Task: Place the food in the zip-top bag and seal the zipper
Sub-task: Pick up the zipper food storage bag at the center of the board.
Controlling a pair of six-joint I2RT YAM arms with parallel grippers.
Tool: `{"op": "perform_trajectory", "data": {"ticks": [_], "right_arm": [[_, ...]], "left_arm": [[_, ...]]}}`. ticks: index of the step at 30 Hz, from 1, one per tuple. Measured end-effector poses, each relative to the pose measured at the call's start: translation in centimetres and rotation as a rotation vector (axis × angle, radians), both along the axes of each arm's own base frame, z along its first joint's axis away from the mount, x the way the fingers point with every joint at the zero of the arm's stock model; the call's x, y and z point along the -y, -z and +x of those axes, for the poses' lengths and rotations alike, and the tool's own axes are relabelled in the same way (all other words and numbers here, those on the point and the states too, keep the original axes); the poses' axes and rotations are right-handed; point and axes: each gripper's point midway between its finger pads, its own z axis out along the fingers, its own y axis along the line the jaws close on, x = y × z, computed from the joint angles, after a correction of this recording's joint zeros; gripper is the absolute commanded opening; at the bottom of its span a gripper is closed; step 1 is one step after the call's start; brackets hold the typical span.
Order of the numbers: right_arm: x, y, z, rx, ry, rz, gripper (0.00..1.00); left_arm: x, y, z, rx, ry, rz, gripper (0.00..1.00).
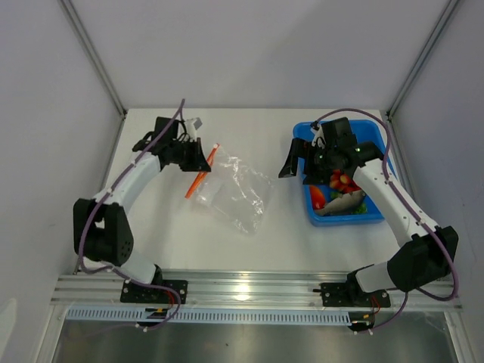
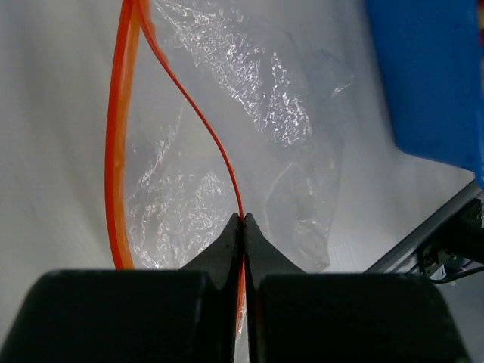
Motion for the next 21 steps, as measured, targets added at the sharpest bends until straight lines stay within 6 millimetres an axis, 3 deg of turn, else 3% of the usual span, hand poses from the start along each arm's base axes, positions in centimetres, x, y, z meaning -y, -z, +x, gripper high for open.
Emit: {"op": "perform_trajectory", "data": {"ticks": [4, 8, 11, 14, 17, 21], "right_arm": [[-0.7, 0.3, 1.7, -0.054, 0.031, -0.019, 1.00], [-1.3, 1.3, 3.0, -0.120, 0.053, -0.042, 1.00], [-1.5, 0.9, 3.6, -0.136, 0.082, -0.051, 0.99], [-2.0, -1.1, 4.6, -0.113, 0.124, -0.051, 0.99], [-3.4, -3.5, 5.6, -0.075, 0.141, -0.019, 0.99], [-5.8, -4.6, 6.0, -0.077, 0.130, -0.010, 0.98]], "left_arm": [[5.1, -5.7, -2.7, 0.138, 0.083, -0.026, 0.01], [7.1, -8.2, -4.6, 0.194, 0.100, -0.041, 0.01], [8.4, -8.8, -5.5, 0.207, 0.102, -0.044, 0.00], [9.9, -8.6, -6.3, 0.202, 0.109, -0.048, 0.01], [11.2, -7.9, -7.3, 0.186, 0.117, -0.043, 0.01], [12.6, -7.7, -8.4, 0.182, 0.131, -0.039, 0.01]]}}
